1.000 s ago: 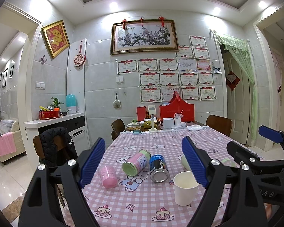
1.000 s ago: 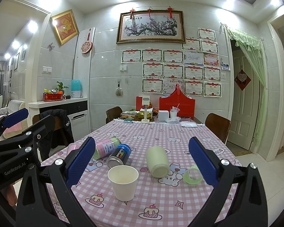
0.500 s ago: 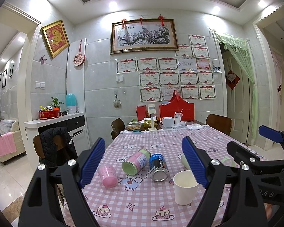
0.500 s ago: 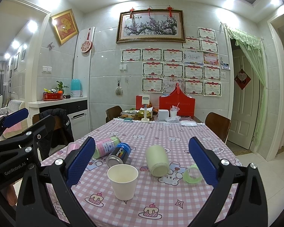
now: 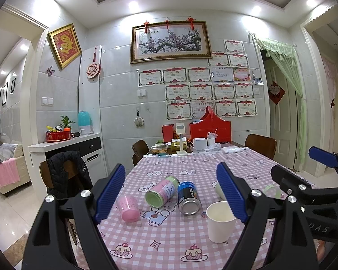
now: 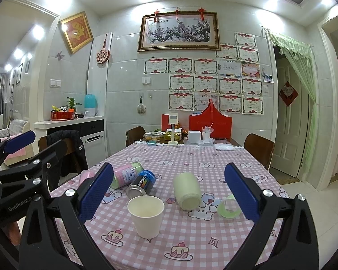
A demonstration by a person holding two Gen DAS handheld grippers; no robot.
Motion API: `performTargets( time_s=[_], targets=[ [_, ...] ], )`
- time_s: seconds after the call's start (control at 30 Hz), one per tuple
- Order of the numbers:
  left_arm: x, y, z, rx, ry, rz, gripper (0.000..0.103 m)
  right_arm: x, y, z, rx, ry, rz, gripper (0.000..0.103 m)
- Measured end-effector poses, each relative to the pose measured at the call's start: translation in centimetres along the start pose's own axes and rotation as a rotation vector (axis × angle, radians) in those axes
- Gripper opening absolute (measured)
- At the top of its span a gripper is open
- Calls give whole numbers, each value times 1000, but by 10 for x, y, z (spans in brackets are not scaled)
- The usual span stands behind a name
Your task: Flip cup upside down
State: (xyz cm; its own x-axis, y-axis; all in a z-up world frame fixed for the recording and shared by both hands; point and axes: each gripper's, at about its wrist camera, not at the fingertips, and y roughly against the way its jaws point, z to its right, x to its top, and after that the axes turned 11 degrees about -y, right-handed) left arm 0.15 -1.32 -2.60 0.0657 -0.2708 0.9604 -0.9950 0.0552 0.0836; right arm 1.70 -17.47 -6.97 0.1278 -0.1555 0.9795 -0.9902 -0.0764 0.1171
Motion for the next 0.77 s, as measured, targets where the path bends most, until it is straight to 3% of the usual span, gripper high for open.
performTargets(
  time_s=[0.77],
  targets=[
    [-6,-18,4,-15,-15,-35,82,-3,-5,7,-11,1,-22,95]
  ],
)
